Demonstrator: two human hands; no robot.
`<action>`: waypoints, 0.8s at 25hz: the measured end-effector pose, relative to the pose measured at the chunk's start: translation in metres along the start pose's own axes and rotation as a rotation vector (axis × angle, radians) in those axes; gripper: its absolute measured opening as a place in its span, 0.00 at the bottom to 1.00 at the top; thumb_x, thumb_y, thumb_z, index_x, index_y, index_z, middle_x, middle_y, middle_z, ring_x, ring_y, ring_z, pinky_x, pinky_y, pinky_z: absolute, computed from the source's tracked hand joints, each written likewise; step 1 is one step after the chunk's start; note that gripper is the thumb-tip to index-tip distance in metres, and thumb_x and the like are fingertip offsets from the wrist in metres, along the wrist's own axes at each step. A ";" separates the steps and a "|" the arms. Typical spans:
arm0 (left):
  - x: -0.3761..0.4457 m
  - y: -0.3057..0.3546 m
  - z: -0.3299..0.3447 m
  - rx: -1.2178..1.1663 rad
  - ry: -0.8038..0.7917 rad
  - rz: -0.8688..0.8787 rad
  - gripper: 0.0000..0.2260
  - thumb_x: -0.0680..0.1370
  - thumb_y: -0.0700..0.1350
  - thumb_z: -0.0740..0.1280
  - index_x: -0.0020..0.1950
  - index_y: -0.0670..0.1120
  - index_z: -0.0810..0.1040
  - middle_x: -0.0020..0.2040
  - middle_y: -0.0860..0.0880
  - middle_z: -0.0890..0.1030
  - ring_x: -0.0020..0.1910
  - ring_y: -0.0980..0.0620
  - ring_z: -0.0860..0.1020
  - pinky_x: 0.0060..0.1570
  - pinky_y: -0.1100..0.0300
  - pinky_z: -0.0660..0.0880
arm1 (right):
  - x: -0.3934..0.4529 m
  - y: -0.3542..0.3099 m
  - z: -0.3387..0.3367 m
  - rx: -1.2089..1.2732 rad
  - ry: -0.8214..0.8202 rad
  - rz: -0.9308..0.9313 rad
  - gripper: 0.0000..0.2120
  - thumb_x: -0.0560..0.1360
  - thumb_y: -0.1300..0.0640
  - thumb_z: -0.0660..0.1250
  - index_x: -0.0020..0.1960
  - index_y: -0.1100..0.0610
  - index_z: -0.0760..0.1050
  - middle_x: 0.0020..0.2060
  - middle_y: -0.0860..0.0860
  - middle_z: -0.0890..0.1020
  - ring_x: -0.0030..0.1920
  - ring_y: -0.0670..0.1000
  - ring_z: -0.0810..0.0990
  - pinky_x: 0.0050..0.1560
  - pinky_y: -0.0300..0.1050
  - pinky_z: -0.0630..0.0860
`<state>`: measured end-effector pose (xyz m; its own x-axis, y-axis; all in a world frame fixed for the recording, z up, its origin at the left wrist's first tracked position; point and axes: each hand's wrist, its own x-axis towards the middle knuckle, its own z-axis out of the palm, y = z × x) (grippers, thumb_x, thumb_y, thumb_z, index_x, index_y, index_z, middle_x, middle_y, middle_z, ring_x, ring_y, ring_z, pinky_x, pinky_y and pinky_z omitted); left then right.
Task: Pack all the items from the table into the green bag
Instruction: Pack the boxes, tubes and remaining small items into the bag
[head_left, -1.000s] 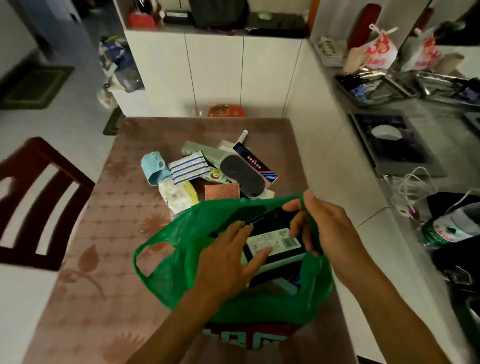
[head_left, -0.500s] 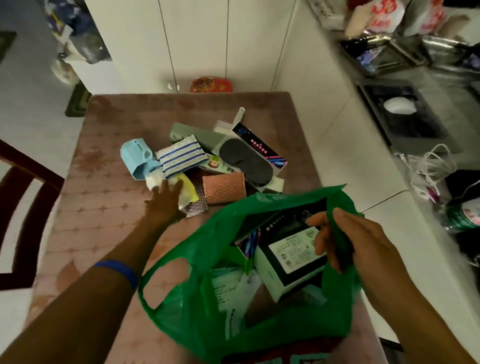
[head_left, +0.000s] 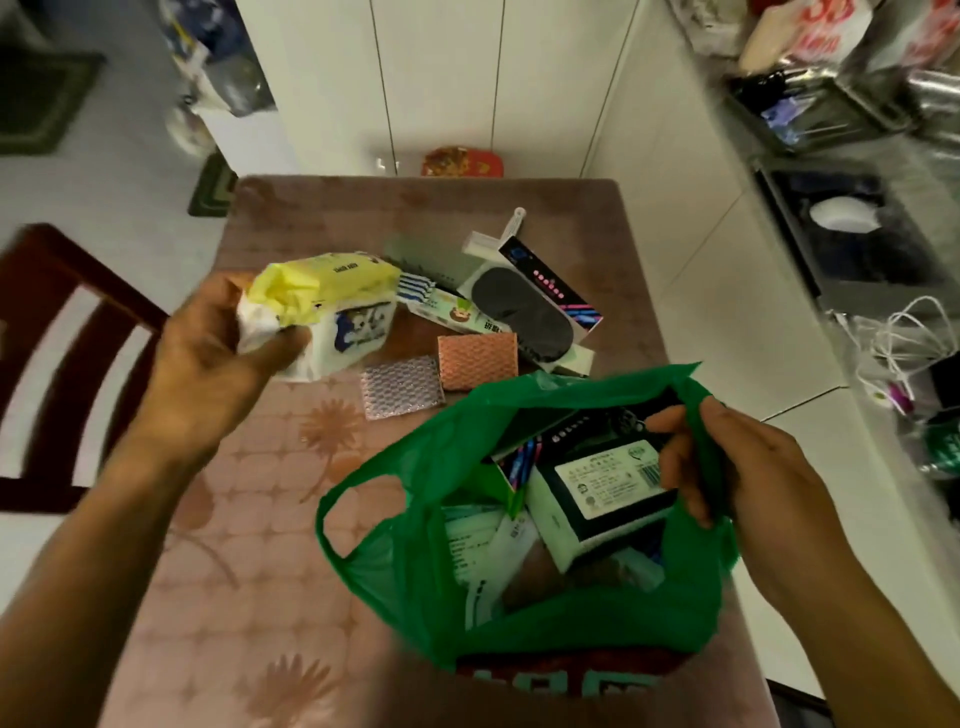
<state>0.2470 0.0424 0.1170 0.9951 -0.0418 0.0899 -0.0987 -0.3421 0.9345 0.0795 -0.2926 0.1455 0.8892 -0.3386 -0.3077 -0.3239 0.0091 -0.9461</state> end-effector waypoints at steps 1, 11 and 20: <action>-0.023 0.031 -0.010 -0.155 -0.107 0.005 0.15 0.72 0.34 0.69 0.51 0.52 0.75 0.49 0.50 0.83 0.48 0.53 0.82 0.46 0.58 0.81 | -0.001 -0.004 -0.001 0.010 -0.020 -0.012 0.21 0.74 0.42 0.57 0.44 0.57 0.82 0.29 0.58 0.79 0.23 0.52 0.68 0.24 0.41 0.64; -0.103 0.013 0.111 0.697 -0.704 0.077 0.21 0.77 0.38 0.61 0.69 0.50 0.71 0.61 0.44 0.79 0.56 0.46 0.78 0.53 0.55 0.75 | -0.017 -0.028 -0.038 0.011 -0.095 -0.117 0.18 0.80 0.50 0.56 0.45 0.59 0.80 0.28 0.57 0.78 0.23 0.52 0.67 0.23 0.41 0.62; -0.154 -0.039 0.080 0.161 -0.286 -0.679 0.35 0.65 0.55 0.77 0.67 0.41 0.72 0.57 0.44 0.81 0.53 0.48 0.79 0.58 0.47 0.75 | 0.000 0.004 -0.023 -0.597 -0.027 -0.208 0.17 0.80 0.52 0.59 0.38 0.57 0.77 0.26 0.51 0.78 0.27 0.44 0.78 0.23 0.31 0.65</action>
<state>0.0972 -0.0126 0.0390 0.7987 -0.0076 -0.6017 0.5139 -0.5115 0.6887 0.0707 -0.3145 0.1441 0.9583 -0.2527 -0.1335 -0.2609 -0.5832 -0.7693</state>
